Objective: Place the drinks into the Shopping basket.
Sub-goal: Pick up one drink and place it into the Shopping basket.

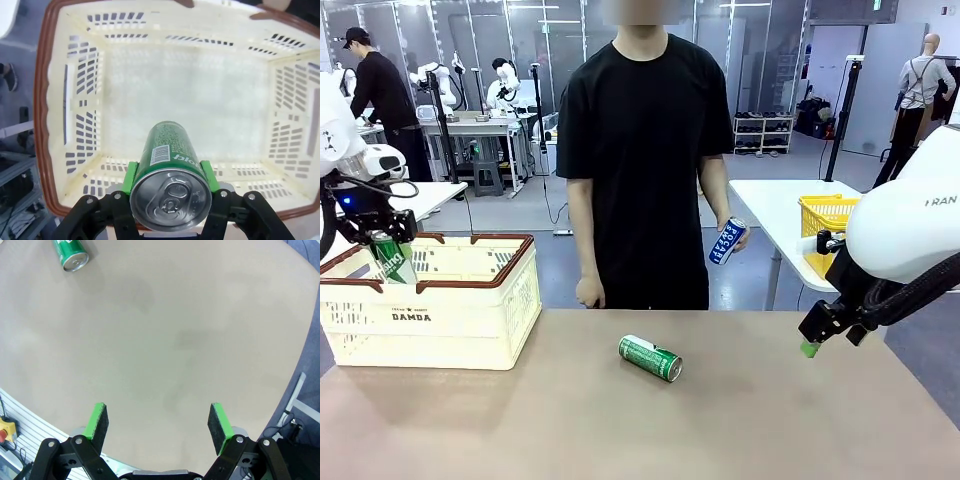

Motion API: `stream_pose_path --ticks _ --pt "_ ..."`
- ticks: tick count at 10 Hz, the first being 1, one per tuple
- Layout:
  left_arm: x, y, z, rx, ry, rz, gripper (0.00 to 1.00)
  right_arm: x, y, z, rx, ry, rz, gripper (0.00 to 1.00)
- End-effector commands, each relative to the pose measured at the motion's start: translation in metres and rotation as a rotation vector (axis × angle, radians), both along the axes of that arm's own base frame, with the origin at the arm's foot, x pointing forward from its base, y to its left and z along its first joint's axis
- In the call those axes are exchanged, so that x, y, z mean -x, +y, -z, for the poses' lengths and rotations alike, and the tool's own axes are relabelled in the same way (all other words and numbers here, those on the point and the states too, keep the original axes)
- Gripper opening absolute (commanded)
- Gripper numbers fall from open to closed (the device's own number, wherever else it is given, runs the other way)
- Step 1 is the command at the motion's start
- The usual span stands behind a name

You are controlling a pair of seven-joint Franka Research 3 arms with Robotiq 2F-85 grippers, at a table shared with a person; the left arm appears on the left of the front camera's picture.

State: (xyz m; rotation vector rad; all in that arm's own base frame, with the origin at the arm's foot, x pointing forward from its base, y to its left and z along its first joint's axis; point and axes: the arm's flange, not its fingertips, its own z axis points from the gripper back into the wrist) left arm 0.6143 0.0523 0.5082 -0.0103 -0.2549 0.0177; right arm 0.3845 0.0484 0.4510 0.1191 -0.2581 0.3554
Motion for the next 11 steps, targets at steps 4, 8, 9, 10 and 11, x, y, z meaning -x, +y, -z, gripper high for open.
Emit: stream_pose_path --ticks 4,8,9,10,11 --pt "-0.03 0.027 0.04 -0.022 0.012 0.112 0.58 0.0 -0.002 -0.001 -0.003 0.003 -0.015 1.0" --pt "-0.047 0.042 0.069 0.014 0.019 0.127 0.58 0.0 -0.002 -0.001 -0.003 0.003 -0.015 1.0" --pt "-0.048 0.043 0.076 0.028 0.019 0.13 0.58 0.0 -0.002 -0.001 -0.003 0.003 -0.015 1.0" --pt "-0.048 0.044 0.083 0.039 0.022 0.125 0.58 0.0 -0.002 -0.001 -0.003 0.003 -0.015 1.0" --pt "-0.049 0.044 0.089 0.043 0.027 0.124 0.58 0.0 -0.002 -0.001 -0.003 0.003 -0.015 1.0"
